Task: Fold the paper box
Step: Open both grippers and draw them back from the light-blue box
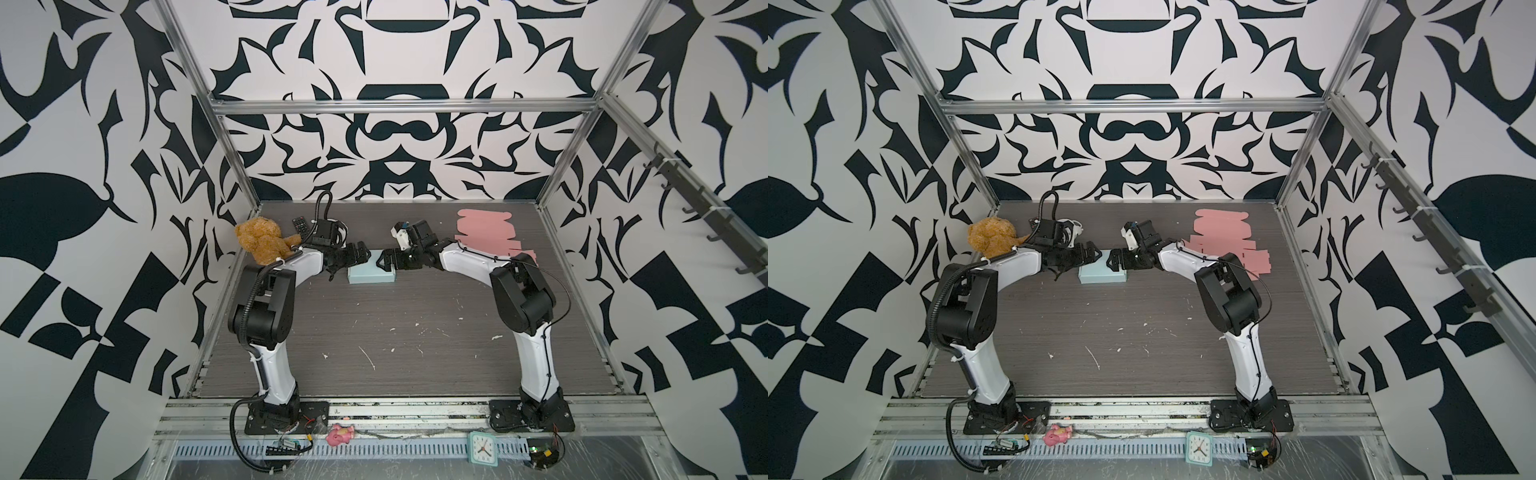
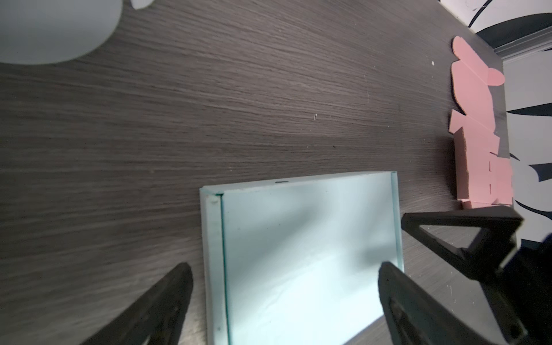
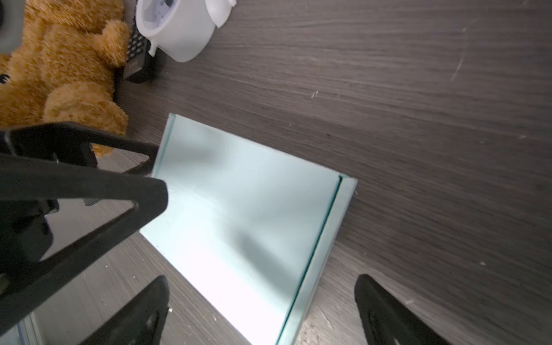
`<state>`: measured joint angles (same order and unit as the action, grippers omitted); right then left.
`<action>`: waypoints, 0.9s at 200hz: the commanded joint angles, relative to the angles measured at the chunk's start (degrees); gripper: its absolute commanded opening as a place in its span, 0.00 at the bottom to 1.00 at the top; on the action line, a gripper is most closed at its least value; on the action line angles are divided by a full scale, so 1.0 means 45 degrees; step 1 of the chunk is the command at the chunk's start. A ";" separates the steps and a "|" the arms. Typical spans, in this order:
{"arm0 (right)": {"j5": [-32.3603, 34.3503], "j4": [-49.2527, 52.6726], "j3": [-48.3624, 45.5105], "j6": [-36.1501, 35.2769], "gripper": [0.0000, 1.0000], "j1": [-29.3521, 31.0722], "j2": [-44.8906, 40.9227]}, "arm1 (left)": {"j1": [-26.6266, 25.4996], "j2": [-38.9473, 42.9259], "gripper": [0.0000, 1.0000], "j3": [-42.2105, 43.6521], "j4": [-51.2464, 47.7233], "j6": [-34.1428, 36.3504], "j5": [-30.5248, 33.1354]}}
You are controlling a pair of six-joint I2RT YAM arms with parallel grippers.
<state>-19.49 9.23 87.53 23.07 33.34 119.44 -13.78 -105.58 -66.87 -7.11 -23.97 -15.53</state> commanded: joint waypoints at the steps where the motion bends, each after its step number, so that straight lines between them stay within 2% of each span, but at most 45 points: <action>1: 0.0602 0.0144 -0.0148 -0.0271 0.99 -0.0085 -0.1028 | 0.0074 0.0823 0.99 0.0283 -0.0437 0.0206 0.0389; 36: 0.1264 0.0777 -0.0667 -0.0727 0.99 -0.0161 -0.2005 | 0.0073 0.1975 0.99 0.0919 -0.0724 0.0227 0.0601; 62: 0.1931 0.1680 -0.0962 -0.1369 0.99 -0.0299 -0.2576 | 0.0021 0.2740 0.99 0.1301 -0.0780 0.0088 -0.0139; 136: 0.4958 0.3852 -0.1368 -0.3135 1.00 -0.0996 -0.3232 | -0.1268 0.4944 0.99 0.2562 -0.0988 -0.0121 -0.0536; 162: 0.6420 0.5004 -0.0449 -0.3921 1.00 -0.1276 -0.2663 | -0.1673 0.5648 0.99 0.3231 0.0146 -0.0625 -0.2504; 180: 0.7753 0.5746 0.0335 -0.4420 1.00 -0.1402 -0.2112 | -0.2145 0.6281 0.99 0.3585 0.0525 -0.0817 -0.2941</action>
<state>5.58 29.50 83.66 7.68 27.77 108.20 -21.54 -80.95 -52.80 -8.03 -25.74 -22.46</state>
